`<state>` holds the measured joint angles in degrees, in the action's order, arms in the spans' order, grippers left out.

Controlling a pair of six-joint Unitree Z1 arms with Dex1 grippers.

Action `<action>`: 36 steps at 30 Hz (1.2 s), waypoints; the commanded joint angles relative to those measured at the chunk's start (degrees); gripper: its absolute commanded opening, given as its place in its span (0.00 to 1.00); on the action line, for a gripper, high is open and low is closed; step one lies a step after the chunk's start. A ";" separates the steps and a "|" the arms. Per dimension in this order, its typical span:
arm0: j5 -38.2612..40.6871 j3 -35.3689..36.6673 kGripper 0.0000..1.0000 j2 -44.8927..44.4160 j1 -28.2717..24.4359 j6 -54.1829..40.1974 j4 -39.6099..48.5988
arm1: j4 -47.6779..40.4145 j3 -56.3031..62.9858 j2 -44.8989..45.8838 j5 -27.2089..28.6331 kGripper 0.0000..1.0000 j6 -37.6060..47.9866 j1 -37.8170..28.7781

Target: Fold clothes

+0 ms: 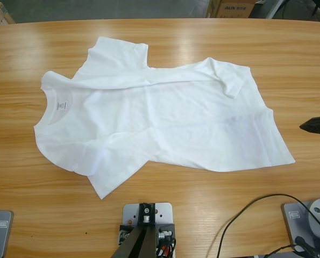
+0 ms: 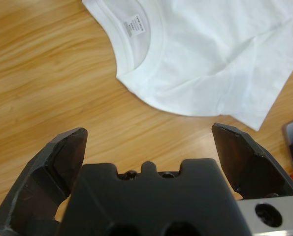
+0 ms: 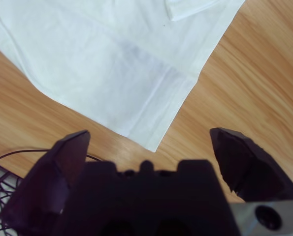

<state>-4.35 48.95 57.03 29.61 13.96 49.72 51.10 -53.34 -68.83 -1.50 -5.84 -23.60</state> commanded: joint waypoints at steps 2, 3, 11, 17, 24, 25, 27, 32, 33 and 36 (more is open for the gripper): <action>1.17 -1.93 1.00 1.86 -0.60 0.01 -0.59 | -0.47 1.49 -0.55 -0.91 1.00 0.13 0.66; 1.96 -1.92 1.00 1.81 -0.53 0.01 -0.59 | -0.47 1.49 -0.51 -0.89 1.00 0.13 0.66; 19.89 -8.75 1.00 2.79 -0.13 17.38 -6.34 | 3.97 -0.53 2.21 -2.81 1.00 8.48 0.57; 20.30 -27.32 0.99 -7.68 1.24 35.68 -22.42 | 1.83 -0.06 6.33 -3.58 1.00 12.70 -3.14; 23.16 -29.44 0.99 -0.97 3.19 37.56 -36.20 | 1.55 0.34 5.60 -2.33 0.97 12.96 -3.74; 23.14 -27.30 0.99 2.49 6.83 37.28 -38.79 | 1.62 0.29 5.64 -2.07 0.98 12.96 -3.74; 20.30 -19.55 1.00 12.85 17.52 35.38 -39.52 | 1.55 0.26 5.64 -1.45 0.98 12.96 -3.74; 9.64 -9.28 0.99 26.28 29.72 35.84 -38.08 | 1.41 0.40 6.34 -0.52 0.98 12.96 -3.74; 9.19 -10.19 0.98 25.70 29.72 38.02 -37.80 | 1.35 0.45 6.66 -0.52 0.98 12.96 -3.74; 6.81 -13.38 0.97 22.48 30.51 51.69 -36.73 | 0.79 0.98 7.13 -0.52 0.98 13.03 -3.74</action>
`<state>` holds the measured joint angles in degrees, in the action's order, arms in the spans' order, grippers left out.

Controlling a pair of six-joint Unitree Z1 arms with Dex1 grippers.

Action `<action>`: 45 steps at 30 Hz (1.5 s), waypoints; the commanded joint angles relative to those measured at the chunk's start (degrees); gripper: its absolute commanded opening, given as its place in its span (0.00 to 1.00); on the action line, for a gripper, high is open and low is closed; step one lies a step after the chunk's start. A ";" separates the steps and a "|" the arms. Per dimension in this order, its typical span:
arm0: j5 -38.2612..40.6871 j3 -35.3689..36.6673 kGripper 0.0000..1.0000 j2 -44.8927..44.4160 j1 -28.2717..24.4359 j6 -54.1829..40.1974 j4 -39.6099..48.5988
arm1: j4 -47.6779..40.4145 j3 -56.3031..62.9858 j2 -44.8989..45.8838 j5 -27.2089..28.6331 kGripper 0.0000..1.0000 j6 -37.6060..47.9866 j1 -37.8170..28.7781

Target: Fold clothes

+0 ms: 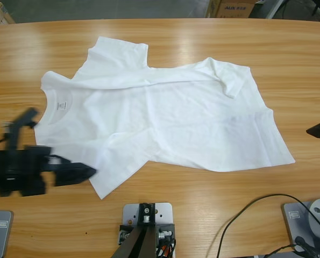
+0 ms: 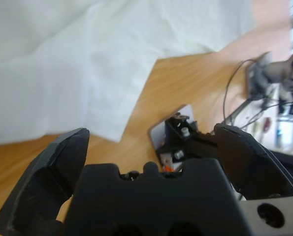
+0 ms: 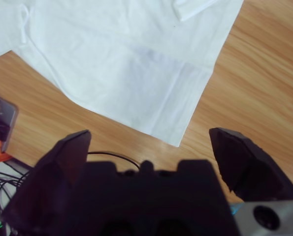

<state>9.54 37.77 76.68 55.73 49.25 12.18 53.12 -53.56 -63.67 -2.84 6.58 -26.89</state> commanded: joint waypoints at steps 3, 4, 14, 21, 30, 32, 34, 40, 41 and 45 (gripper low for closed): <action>-11.04 -2.74 0.96 2.58 8.61 29.97 1.53 | -2.40 2.07 1.60 0.82 0.98 0.62 -0.44; -11.74 -2.64 0.96 3.56 9.84 33.82 1.46 | -2.79 2.28 1.41 0.82 0.98 0.62 -0.44; -17.59 -3.43 0.95 11.12 23.87 68.79 0.56 | -3.19 2.94 1.71 0.82 0.98 0.62 -0.44; -21.20 -5.55 0.95 14.83 27.33 76.31 -4.12 | -3.58 3.34 3.10 0.82 0.98 0.62 -0.46; -24.62 -8.35 0.89 19.56 27.33 77.80 -14.45 | -4.14 3.73 3.83 0.80 0.98 0.62 -0.44; -27.58 -11.76 0.87 19.38 27.36 77.93 -19.29 | -4.20 3.73 3.68 0.75 0.98 0.62 -0.44; -28.42 -13.34 0.86 19.82 27.52 78.05 -21.69 | -4.25 3.76 3.55 0.73 0.98 0.62 -0.44; -28.17 -15.75 0.92 23.34 27.94 79.28 -28.06 | -4.25 3.81 3.90 0.82 0.98 0.62 -0.44; -28.17 -16.36 0.92 24.31 27.94 79.26 -29.90 | -4.25 3.81 3.90 0.82 0.98 0.62 -0.44; -28.09 -19.00 0.82 25.52 27.94 79.33 -34.51 | -4.25 3.81 3.99 0.82 0.98 0.62 -0.44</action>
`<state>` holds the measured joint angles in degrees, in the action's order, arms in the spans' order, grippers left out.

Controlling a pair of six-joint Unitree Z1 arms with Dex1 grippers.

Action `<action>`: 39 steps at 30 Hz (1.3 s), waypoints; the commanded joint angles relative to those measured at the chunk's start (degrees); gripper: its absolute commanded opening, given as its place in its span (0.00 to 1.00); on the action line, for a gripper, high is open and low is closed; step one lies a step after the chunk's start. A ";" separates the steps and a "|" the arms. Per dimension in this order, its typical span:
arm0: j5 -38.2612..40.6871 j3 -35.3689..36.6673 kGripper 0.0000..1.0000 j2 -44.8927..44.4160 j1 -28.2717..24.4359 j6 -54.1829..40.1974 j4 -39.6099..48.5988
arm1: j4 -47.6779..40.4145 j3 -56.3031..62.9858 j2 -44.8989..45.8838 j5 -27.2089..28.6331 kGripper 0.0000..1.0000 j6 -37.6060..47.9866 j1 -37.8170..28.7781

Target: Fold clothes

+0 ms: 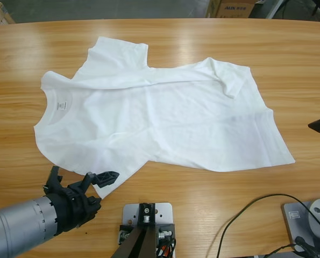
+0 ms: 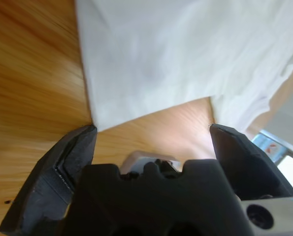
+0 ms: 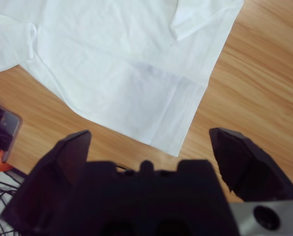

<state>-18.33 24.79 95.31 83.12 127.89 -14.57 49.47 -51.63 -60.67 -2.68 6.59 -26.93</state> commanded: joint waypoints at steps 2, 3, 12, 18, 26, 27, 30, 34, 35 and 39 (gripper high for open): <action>-0.22 -6.71 0.74 6.37 0.73 0.61 -8.19 | -0.61 1.89 1.08 0.66 0.98 0.61 -0.41; -0.22 -7.09 0.73 5.99 0.92 0.61 -8.19 | -0.61 1.89 1.08 0.66 0.98 0.61 -0.41; -0.15 -9.78 0.00 5.69 2.34 0.70 -8.19 | -0.70 1.97 1.82 0.66 0.98 0.61 -0.41; -0.13 -9.85 0.00 7.89 2.34 2.01 -8.35 | -0.70 2.06 2.22 0.66 0.98 0.61 -0.41; -0.64 -11.54 0.00 4.86 2.36 1.57 -8.89 | -0.77 2.06 1.78 0.57 0.98 0.61 -0.41; -0.88 -12.10 0.00 2.96 2.52 1.52 -8.77 | -0.77 2.06 1.78 0.57 0.98 0.61 -0.41; -1.69 -11.24 0.00 -8.43 4.75 2.52 0.65 | -0.78 2.06 2.33 0.57 0.98 0.61 -0.41; -1.20 -2.66 0.00 -21.29 5.12 4.19 25.72 | -1.66 2.62 2.35 0.40 0.98 0.75 -0.41; -0.97 -0.96 0.00 -22.28 5.12 4.33 28.99 | -1.66 2.59 2.26 0.40 0.98 0.79 -0.41; -0.48 1.43 0.00 -19.45 5.12 4.26 30.20 | -1.75 2.68 2.61 0.43 0.98 0.79 -0.41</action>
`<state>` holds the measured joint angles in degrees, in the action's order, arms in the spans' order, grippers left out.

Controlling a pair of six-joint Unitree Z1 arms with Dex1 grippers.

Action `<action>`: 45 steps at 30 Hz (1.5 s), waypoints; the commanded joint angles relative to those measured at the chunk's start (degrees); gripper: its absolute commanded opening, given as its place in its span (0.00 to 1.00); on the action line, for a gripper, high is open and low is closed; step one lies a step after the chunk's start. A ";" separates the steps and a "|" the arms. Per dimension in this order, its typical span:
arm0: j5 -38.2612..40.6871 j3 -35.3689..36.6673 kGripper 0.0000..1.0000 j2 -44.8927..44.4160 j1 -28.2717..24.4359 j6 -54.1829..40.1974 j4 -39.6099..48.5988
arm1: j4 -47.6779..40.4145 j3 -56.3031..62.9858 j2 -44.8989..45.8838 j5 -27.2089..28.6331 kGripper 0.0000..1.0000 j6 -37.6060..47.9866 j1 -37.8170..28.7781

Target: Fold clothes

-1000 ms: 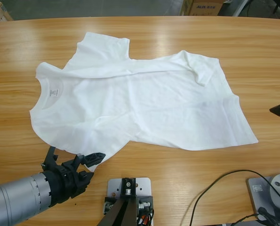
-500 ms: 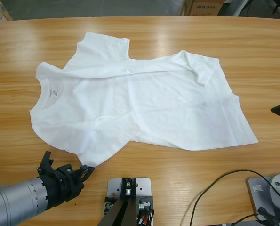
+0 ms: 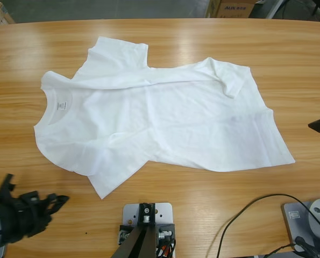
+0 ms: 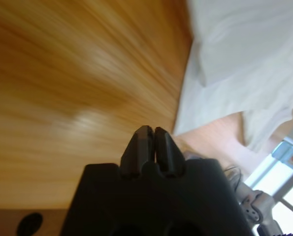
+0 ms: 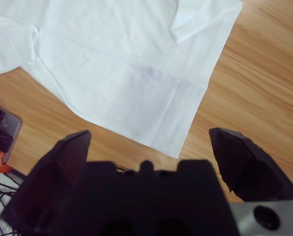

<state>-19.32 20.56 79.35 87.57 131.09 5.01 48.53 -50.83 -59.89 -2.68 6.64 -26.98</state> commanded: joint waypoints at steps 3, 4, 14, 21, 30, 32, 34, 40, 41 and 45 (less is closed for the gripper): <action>1.54 6.19 0.42 2.39 0.62 1.36 6.77 | -0.79 1.88 1.79 0.40 0.98 0.75 -0.35; 1.80 6.26 0.52 4.34 0.58 1.52 5.71 | -0.80 1.88 1.78 0.40 0.98 0.75 -0.35; 3.24 9.95 1.00 14.78 -1.01 1.15 -1.34 | -0.79 1.96 2.15 0.31 0.98 0.75 -0.35; 3.15 11.06 0.90 17.83 -4.50 -1.61 -3.08 | -0.80 1.91 1.79 0.22 0.98 0.75 -0.35; 3.15 11.08 0.90 21.32 -6.04 -1.80 -7.03 | -0.80 1.95 1.88 0.22 0.98 0.75 -0.35; 3.08 10.99 0.88 21.75 -6.24 -2.09 -7.12 | -0.80 1.91 1.88 0.22 0.98 0.75 -0.35; 2.73 10.97 0.84 22.38 -6.34 -2.24 -7.16 | -0.80 1.93 1.88 0.22 0.98 0.75 -0.35; 0.36 10.25 0.70 23.20 -6.52 -2.95 -8.14 | -0.80 1.96 2.06 0.14 0.98 0.73 -0.35; 0.34 9.95 0.70 23.43 -6.59 -2.95 -8.72 | -0.80 1.96 2.06 0.15 0.98 0.73 -0.35; 0.16 9.02 0.70 24.86 -6.96 -2.95 -10.71 | -0.80 1.96 2.06 0.14 0.98 0.73 -0.35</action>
<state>-18.38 32.69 98.33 81.66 128.62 -3.29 48.27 -50.59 -59.14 -2.69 6.72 -26.99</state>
